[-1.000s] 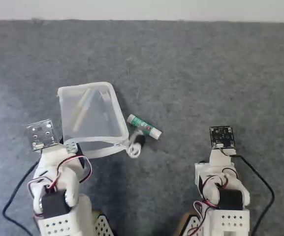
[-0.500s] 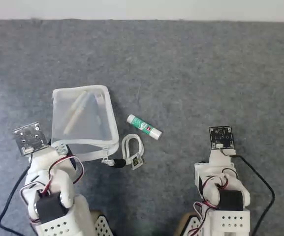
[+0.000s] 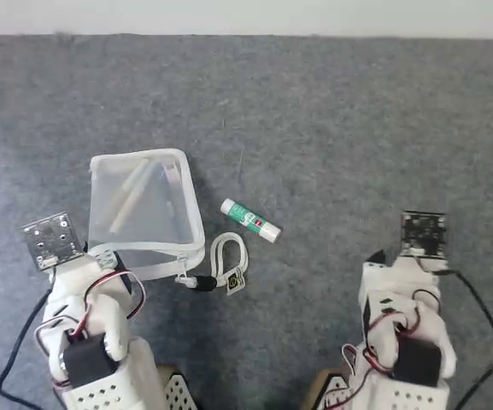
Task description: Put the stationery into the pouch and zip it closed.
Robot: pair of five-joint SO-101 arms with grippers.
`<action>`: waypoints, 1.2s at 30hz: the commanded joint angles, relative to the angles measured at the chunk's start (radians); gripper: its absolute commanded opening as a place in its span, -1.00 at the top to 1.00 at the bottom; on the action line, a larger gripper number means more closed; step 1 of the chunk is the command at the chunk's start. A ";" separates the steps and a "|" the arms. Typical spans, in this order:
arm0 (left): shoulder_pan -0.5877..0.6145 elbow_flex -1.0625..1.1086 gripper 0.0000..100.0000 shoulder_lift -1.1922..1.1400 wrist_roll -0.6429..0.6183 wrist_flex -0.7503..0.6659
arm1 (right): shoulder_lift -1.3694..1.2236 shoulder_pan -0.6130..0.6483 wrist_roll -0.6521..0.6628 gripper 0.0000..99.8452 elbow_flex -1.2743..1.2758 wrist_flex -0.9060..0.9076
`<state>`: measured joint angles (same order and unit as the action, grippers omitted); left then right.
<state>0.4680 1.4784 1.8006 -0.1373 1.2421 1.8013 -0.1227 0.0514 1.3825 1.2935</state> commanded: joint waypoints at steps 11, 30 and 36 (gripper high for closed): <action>0.008 -0.071 0.98 0.018 -0.002 0.000 | 0.005 0.018 0.181 0.87 -0.209 -0.136; 0.009 -0.070 0.98 0.018 0.000 0.002 | -0.406 0.114 0.239 0.94 -0.585 -0.065; 0.009 -0.068 0.98 0.018 0.002 0.000 | -0.611 0.325 0.276 0.92 -0.684 0.004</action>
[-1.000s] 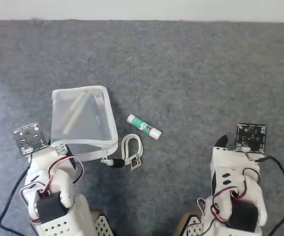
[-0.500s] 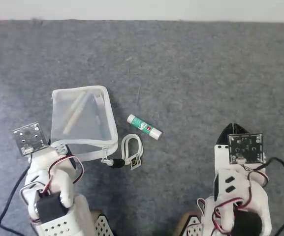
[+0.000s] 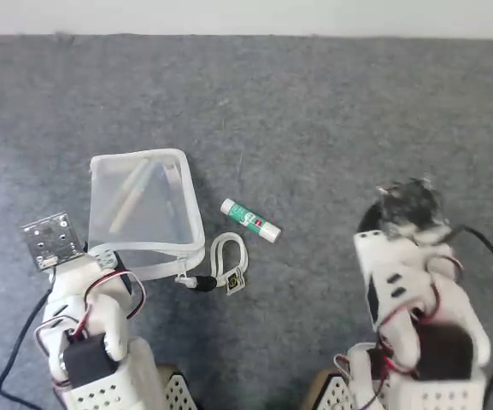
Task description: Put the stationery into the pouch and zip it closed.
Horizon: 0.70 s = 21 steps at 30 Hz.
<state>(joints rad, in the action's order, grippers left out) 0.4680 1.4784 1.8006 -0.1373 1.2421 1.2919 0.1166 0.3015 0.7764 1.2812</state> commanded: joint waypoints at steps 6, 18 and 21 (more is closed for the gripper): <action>0.009 -0.068 0.98 0.018 0.000 0.003 | -0.283 0.228 0.026 0.62 -0.083 0.004; 0.009 -0.067 0.98 0.018 0.000 0.003 | -0.653 0.423 0.026 0.62 -0.264 -0.036; 0.009 -0.067 0.98 0.018 0.000 0.003 | -0.759 0.446 0.028 0.62 -0.330 -0.035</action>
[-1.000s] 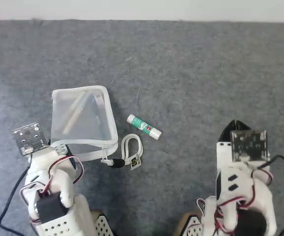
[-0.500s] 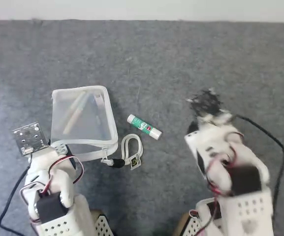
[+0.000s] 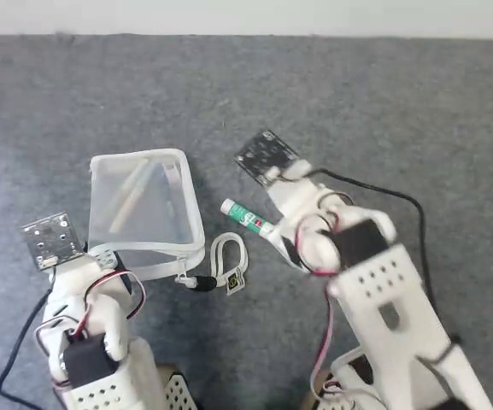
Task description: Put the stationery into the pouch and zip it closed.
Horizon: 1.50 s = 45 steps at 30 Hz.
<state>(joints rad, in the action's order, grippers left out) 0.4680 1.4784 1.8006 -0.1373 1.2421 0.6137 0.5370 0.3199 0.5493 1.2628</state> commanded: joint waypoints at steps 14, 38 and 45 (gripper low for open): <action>0.009 -0.067 0.98 0.018 0.000 0.002 | -0.593 0.113 0.006 0.62 -0.431 -0.021; 0.009 -0.067 0.98 0.018 0.002 0.002 | -1.155 0.124 0.014 0.62 -0.858 -0.015; 0.009 -0.067 0.98 0.018 0.003 0.000 | -1.225 0.124 0.014 0.84 -0.864 -0.019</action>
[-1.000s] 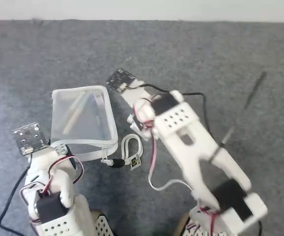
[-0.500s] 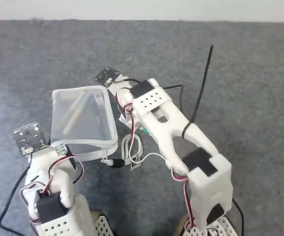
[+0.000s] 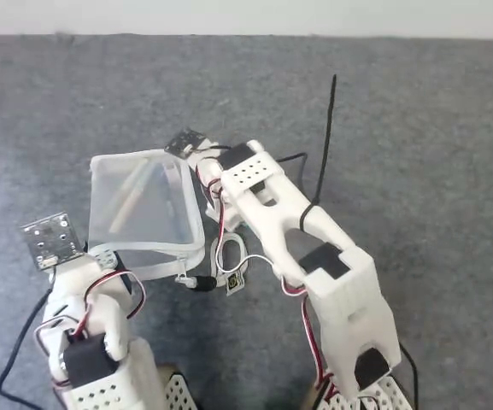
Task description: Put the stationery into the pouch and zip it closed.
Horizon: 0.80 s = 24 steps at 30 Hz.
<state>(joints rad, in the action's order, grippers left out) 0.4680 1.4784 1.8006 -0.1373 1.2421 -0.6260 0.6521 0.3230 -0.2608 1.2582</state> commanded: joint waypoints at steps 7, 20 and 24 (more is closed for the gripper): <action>0.008 -0.067 0.98 0.018 0.005 0.000 | 0.007 -0.007 0.002 0.99 -0.051 0.042; 0.003 -0.071 0.98 0.018 0.006 -0.002 | 0.073 -0.010 -0.129 0.99 -0.048 0.142; 0.003 -0.071 0.98 0.018 0.031 -0.015 | 0.093 -0.010 -0.140 0.99 -0.048 0.162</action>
<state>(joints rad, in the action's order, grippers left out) 0.4680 1.4784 1.8006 -0.1358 1.2421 -0.6352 0.6475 0.1972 -0.2731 1.3917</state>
